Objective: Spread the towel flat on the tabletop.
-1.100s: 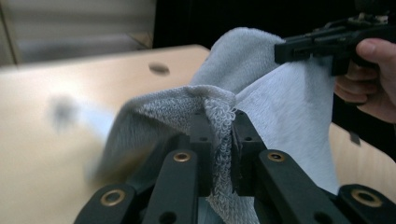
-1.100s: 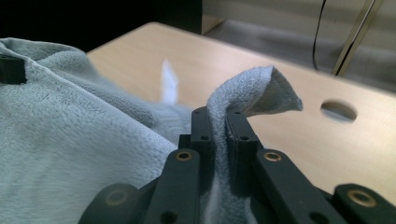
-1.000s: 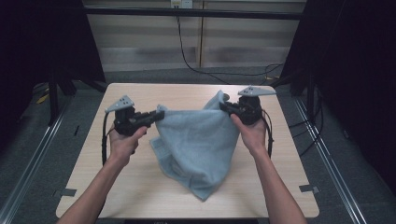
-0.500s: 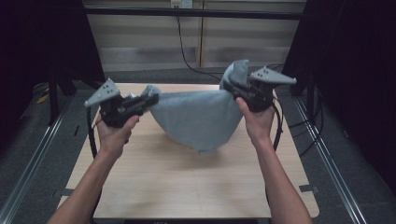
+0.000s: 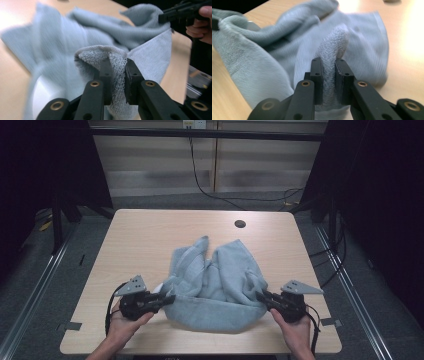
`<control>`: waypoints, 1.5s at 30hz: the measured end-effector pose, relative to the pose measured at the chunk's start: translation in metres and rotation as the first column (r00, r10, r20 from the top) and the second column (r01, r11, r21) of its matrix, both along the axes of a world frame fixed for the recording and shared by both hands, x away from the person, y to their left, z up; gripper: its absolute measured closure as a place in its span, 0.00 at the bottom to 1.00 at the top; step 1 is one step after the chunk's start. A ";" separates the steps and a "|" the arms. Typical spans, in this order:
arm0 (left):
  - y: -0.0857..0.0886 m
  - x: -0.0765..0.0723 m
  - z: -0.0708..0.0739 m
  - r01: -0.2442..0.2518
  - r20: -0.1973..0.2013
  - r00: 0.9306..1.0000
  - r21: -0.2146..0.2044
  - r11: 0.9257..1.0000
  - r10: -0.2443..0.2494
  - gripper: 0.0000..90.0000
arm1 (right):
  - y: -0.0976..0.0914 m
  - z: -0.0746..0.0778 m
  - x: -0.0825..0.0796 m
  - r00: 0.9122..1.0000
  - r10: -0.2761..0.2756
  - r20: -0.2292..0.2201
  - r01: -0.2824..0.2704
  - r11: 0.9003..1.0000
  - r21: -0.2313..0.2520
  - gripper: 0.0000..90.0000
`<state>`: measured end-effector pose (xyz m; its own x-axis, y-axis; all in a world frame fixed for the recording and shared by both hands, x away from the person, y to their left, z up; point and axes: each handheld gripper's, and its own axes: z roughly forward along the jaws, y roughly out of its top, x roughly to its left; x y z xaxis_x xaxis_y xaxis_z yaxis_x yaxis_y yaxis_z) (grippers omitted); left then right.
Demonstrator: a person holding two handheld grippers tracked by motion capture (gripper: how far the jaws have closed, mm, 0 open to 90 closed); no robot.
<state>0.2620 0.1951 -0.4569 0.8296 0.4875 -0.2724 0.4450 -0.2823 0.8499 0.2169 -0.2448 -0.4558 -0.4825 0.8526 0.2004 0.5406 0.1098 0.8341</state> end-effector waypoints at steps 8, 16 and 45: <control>0.017 0.007 0.020 -0.029 0.033 0.999 -0.064 0.998 0.031 0.65 | -0.019 0.018 -0.005 0.992 -0.108 0.061 0.110 0.994 -0.025 0.70; -0.010 0.071 0.010 -0.115 0.003 0.993 -0.012 0.993 0.115 0.53 | 0.001 0.017 0.073 0.999 -0.003 0.032 0.003 1.000 0.008 0.54; 0.007 0.111 -0.017 -0.209 -0.059 0.975 0.073 0.975 0.213 0.79 | 0.036 -0.045 0.128 0.980 0.077 -0.182 -0.100 0.988 -0.120 0.90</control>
